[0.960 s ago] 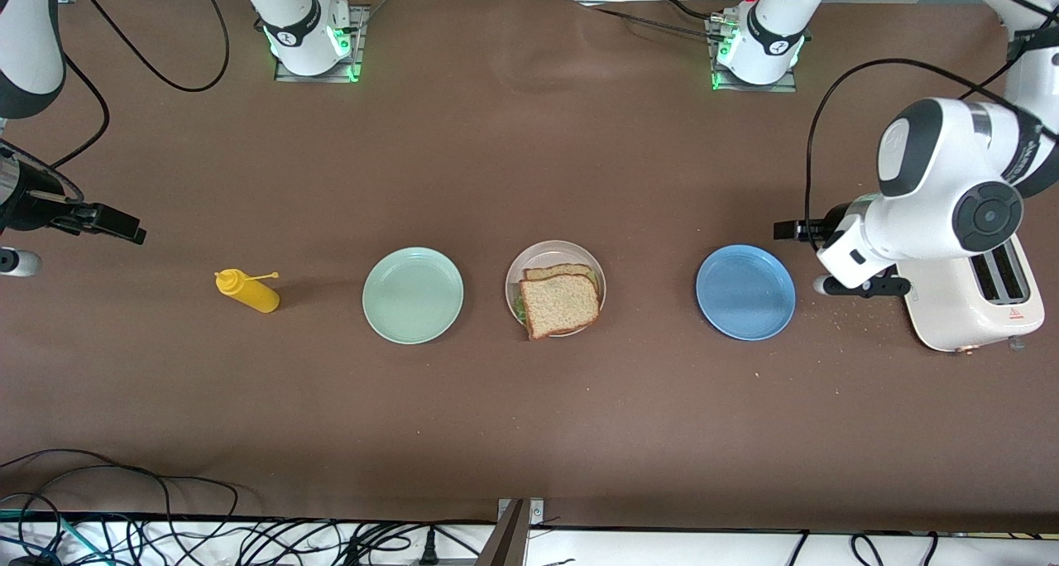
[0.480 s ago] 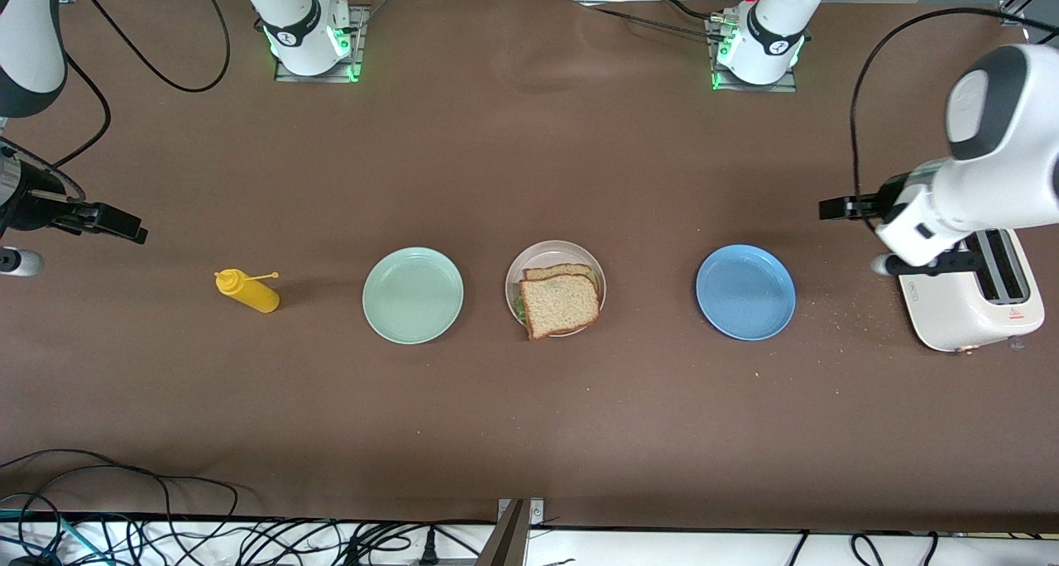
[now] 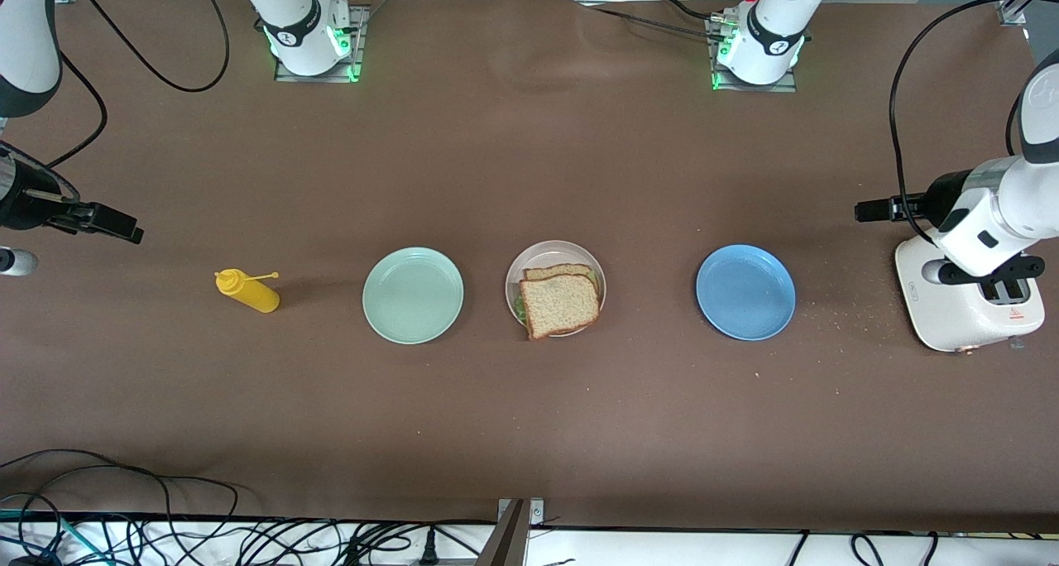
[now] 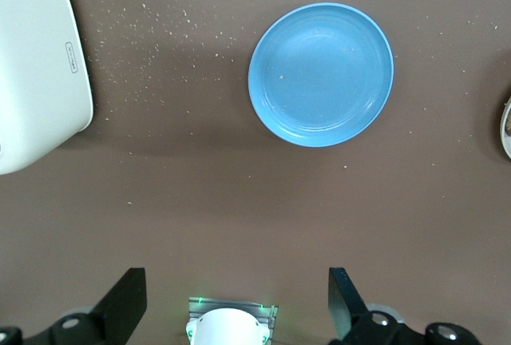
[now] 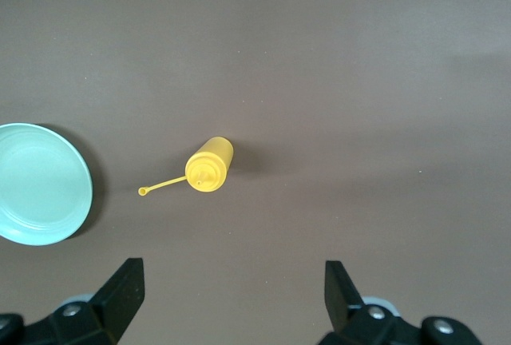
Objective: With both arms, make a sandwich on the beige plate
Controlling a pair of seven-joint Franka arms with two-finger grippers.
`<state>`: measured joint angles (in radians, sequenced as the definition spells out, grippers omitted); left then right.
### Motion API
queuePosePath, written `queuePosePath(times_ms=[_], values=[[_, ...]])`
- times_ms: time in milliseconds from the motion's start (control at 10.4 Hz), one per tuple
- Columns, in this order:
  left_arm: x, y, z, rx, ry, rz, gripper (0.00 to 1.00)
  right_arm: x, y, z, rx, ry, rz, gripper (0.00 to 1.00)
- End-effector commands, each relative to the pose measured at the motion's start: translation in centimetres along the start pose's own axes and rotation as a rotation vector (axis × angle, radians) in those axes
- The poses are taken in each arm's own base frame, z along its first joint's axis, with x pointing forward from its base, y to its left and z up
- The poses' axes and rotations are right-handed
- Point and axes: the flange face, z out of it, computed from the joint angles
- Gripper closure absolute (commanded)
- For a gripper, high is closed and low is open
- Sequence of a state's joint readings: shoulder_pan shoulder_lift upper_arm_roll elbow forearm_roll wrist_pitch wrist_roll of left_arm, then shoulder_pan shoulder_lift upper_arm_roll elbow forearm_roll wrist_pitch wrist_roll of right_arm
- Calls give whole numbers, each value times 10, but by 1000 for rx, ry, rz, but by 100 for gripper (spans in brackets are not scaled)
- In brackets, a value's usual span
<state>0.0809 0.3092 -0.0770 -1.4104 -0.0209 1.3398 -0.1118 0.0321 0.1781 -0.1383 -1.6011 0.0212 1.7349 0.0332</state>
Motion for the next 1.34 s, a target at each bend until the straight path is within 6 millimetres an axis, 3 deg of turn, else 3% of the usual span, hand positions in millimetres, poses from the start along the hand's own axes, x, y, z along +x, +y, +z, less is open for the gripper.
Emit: queuePosePath(times_ms=[0,192,384,576,768,960,1152,1248], values=[[-11,7,-20,27,8,3,0,1,0,-5,7,-5,12,0],[-14,-6,-44,-3,66,0,0,1,2,-5,4,-8,13,0],[-14,-8,-47,-82,74,28,0,1,11,-7,7,-2,25,0],[-27,-8,-58,-67,113,98,0,2,22,-10,14,16,36,0],[-30,-8,-57,-66,123,96,0,3,20,-16,16,26,33,0],[-33,5,-45,-58,141,98,0,2,5,-16,18,20,27,0],[-45,12,-29,-50,170,104,0,0,3,-20,18,23,17,0],[-46,32,-25,-18,171,141,0,1,6,-17,18,18,19,0]])
